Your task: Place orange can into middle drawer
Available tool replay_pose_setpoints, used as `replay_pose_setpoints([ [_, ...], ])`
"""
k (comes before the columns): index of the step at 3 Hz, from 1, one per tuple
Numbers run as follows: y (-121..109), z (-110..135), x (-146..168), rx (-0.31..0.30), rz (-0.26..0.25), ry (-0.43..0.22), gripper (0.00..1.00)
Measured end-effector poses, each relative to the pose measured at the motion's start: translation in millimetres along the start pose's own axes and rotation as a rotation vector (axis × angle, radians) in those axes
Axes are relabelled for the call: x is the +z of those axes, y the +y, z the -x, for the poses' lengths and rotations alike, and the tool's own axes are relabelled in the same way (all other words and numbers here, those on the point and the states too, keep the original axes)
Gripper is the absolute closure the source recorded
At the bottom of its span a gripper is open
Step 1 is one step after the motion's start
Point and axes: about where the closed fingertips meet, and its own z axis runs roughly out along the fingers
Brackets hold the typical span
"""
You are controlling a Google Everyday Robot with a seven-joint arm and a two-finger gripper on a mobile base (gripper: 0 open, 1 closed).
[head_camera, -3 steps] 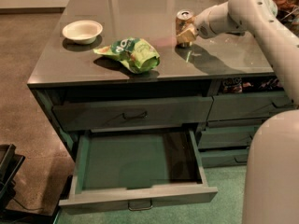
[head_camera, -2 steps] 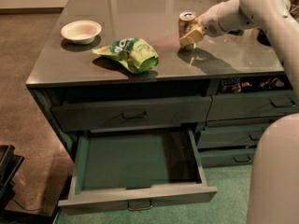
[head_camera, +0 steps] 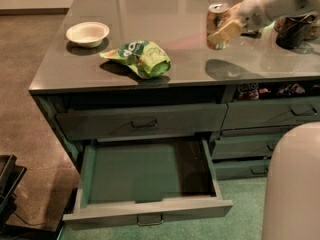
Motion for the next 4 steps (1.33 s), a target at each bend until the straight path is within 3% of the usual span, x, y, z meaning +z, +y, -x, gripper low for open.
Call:
replay_pose_setpoints([
  [1,7.9,18.9,-17.7,-0.017,0.040,-0.037,1.00],
  [2,12.1,20.5,-15.1,-0.037,0.058,-0.063,1.00],
  [3,37.8,27.6,-39.6,-0.067,0.110,-0.096,1.00],
  [4,75.0,38.3,-80.8,-0.089,0.128,-0.107,1.00],
])
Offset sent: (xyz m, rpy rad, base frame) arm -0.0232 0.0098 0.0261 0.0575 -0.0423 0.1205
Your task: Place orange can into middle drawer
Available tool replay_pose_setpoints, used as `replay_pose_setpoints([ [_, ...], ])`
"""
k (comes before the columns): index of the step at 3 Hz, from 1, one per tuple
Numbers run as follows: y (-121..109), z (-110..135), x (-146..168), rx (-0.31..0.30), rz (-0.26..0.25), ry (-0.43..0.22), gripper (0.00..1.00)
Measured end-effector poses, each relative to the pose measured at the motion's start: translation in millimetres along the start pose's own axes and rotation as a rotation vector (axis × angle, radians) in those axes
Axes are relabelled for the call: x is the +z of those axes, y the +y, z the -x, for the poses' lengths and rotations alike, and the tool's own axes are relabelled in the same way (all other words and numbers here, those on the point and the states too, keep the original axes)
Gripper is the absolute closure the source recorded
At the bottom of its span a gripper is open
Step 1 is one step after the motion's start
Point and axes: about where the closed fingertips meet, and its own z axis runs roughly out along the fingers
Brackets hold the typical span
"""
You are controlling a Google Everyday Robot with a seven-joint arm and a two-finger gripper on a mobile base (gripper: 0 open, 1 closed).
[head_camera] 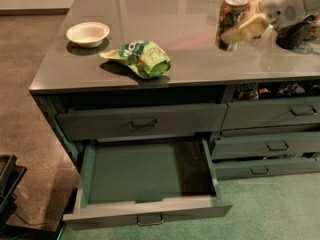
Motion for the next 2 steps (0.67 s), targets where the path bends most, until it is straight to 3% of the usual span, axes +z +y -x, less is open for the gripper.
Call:
replay_pose_setpoints([
  [1,39.2,9.1,-21.3,-0.020,-0.015,-0.019,1.00],
  [2,79.5,-0.5,-7.3,-0.019,0.005,-0.036,1.00],
])
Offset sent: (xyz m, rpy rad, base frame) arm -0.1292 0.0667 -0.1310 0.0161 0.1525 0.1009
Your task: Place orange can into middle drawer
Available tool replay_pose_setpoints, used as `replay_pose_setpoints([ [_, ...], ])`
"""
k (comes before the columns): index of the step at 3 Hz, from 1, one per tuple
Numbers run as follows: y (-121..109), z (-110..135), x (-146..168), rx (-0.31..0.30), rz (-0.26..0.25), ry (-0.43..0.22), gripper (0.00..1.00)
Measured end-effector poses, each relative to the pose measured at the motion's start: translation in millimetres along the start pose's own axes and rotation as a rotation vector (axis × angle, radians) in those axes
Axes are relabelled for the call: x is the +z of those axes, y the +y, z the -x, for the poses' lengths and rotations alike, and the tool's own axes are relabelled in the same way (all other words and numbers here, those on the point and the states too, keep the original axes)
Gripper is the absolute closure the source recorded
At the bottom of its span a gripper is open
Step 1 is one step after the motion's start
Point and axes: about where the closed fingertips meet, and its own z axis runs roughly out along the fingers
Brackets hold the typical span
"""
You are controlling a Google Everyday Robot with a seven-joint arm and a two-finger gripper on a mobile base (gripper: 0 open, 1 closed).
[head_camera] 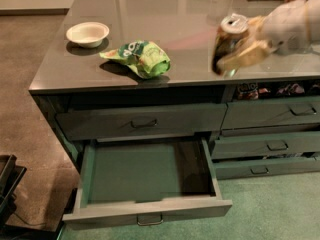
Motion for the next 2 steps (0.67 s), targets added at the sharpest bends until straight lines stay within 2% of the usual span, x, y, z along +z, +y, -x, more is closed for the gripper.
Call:
replay_pose_setpoints([
  [1,41.5,-48.8,50.9,0.065,0.086,0.030,1.00],
  [2,86.3,-105.9,106.8,0.162,0.196,0.070,1.00],
])
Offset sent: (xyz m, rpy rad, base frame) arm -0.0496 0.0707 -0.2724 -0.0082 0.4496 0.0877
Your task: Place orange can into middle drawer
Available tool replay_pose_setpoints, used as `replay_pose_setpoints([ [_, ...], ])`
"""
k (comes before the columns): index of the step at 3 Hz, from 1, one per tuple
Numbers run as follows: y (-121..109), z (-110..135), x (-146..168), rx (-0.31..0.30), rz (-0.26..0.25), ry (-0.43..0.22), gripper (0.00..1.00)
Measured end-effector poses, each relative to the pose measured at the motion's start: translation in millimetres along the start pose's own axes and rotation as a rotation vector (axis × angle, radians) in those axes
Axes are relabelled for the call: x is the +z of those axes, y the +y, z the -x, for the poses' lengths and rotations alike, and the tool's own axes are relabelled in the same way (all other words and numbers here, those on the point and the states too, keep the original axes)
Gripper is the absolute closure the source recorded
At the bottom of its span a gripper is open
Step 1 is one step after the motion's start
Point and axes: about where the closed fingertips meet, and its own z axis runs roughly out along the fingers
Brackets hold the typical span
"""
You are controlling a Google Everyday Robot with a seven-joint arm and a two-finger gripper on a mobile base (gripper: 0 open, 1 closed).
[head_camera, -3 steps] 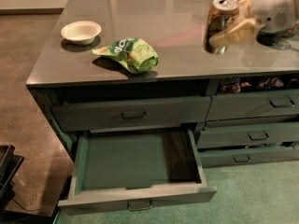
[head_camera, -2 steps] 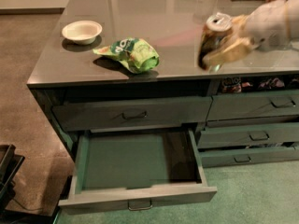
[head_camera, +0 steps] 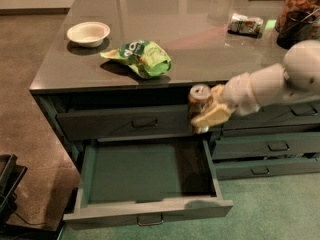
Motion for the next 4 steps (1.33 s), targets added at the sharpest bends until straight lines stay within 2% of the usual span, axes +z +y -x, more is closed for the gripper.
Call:
replay_pose_setpoints([
  [1,8.1,-10.4,11.6,0.016,0.027,0.010,1.00],
  [2,8.1,-10.5,11.7,0.015,0.027,0.010,1.00],
  [3,14.7,-39.0,40.0,-0.027,0.045,0.002,1.00],
  [4,23.2,-77.5,95.3,-0.091,0.058,-0.035,1.00],
])
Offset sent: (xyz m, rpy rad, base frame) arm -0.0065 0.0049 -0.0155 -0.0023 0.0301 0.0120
